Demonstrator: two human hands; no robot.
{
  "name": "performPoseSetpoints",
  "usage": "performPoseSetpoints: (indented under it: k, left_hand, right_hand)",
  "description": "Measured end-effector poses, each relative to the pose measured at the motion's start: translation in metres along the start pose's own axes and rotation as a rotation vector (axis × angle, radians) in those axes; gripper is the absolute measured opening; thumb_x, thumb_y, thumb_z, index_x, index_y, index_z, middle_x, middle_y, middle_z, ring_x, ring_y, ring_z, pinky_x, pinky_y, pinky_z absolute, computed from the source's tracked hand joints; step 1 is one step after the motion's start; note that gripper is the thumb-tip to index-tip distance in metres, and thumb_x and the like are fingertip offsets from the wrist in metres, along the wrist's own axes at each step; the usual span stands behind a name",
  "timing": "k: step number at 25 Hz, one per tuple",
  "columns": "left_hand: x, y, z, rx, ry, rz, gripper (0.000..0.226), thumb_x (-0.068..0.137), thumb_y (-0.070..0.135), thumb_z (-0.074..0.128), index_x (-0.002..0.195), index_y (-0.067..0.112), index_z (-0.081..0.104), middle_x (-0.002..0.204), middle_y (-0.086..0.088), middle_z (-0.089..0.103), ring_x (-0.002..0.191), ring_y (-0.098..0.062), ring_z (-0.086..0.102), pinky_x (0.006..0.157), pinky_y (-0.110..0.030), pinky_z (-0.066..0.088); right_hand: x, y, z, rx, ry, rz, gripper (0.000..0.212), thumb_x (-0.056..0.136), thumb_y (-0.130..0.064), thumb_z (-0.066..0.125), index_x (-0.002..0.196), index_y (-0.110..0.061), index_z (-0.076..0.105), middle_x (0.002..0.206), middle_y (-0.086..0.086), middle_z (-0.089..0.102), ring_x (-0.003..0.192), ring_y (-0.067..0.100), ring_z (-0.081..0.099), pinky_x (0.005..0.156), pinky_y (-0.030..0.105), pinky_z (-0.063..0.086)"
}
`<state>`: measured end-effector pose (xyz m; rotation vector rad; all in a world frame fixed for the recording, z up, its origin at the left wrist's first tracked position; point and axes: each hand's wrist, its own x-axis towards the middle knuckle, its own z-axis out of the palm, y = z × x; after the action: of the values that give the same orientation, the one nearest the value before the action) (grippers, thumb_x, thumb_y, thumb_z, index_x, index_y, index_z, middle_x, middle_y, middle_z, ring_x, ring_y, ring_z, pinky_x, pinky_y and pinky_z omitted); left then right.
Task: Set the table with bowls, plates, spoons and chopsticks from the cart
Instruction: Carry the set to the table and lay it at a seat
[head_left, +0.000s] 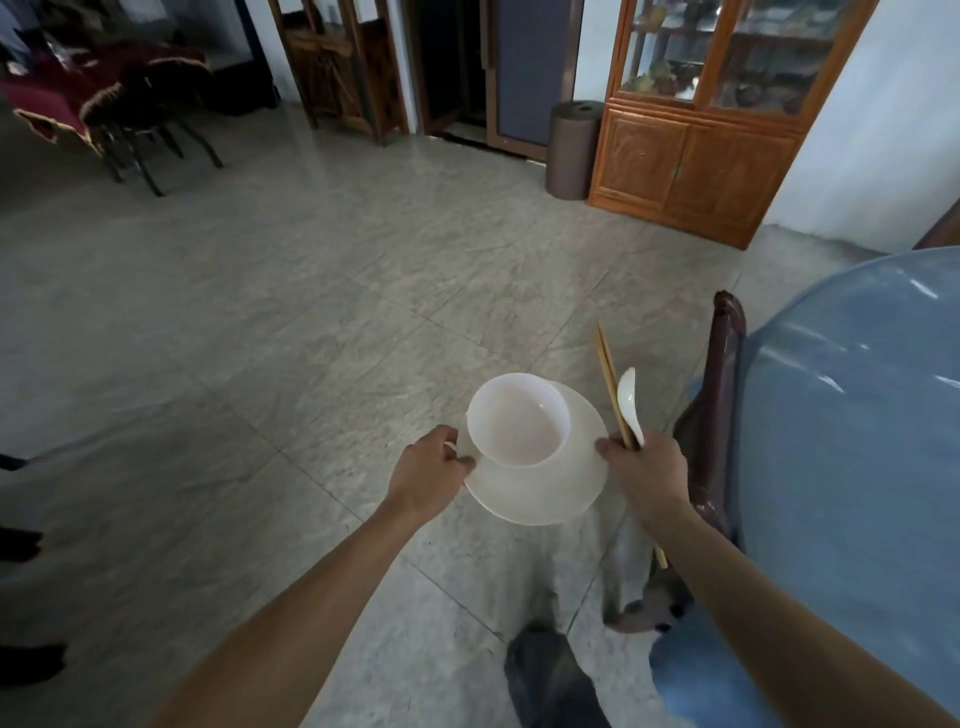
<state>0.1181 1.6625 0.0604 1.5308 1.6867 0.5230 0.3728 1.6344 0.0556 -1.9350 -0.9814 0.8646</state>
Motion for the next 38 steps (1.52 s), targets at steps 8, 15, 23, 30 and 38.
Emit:
performPoseSetpoints:
  k: [8,15,23,30,38]
  left_hand:
    - [0.164,0.062,-0.003,0.001,-0.014,0.026,0.023,0.085,0.019,0.063,0.108,0.02,0.062,0.077,0.006,0.068,0.058,-0.008,0.058,0.061,-0.028,0.047]
    - [0.289,0.131,0.009,0.012,-0.092,0.088,0.022,0.086,0.019,0.063,0.108,0.021,0.061,0.084,0.003,0.069,0.062,-0.01,0.058,0.066,-0.029,0.047]
    - [0.44,0.212,0.058,0.041,-0.301,0.251,0.019,0.086,0.015,0.063,0.105,0.016,0.062,0.085,-0.003,0.07,0.064,-0.014,0.06,0.064,-0.029,0.048]
    - [0.531,0.301,0.116,0.159,-0.592,0.442,0.024,0.084,0.018,0.065,0.108,0.015,0.063,0.097,-0.006,0.073,0.091,-0.029,0.066,0.081,-0.042,0.053]
    - [0.516,0.382,0.233,0.309,-0.914,0.695,0.026,0.08,0.019,0.07,0.106,0.018,0.066,0.101,-0.004,0.073,0.098,-0.025,0.066,0.09,-0.041,0.052]
  right_hand:
    - [0.158,-0.054,0.02,-0.003,0.017,0.013,0.014,0.085,-0.025,0.071,0.079,-0.013,0.065,0.067,0.001,0.062,0.059,0.015,0.057,0.05,0.024,0.042]
    - [0.269,-0.086,0.009,0.019,0.099,0.046,0.015,0.086,-0.023,0.069,0.078,-0.012,0.064,0.068,0.003,0.062,0.06,0.015,0.057,0.049,0.025,0.041]
    - [0.378,-0.093,-0.016,0.087,0.329,0.159,0.013,0.087,-0.021,0.07,0.079,-0.013,0.065,0.076,0.007,0.067,0.07,0.023,0.065,0.067,0.037,0.057]
    - [0.419,-0.087,-0.049,0.121,0.675,0.348,0.016,0.083,-0.024,0.071,0.07,-0.019,0.063,0.063,-0.005,0.063,0.061,0.014,0.061,0.051,0.025,0.044]
    - [0.372,-0.042,-0.102,0.256,1.052,0.598,0.016,0.08,-0.02,0.069,0.07,-0.011,0.061,0.063,0.002,0.06,0.061,0.02,0.055,0.053,0.03,0.045]
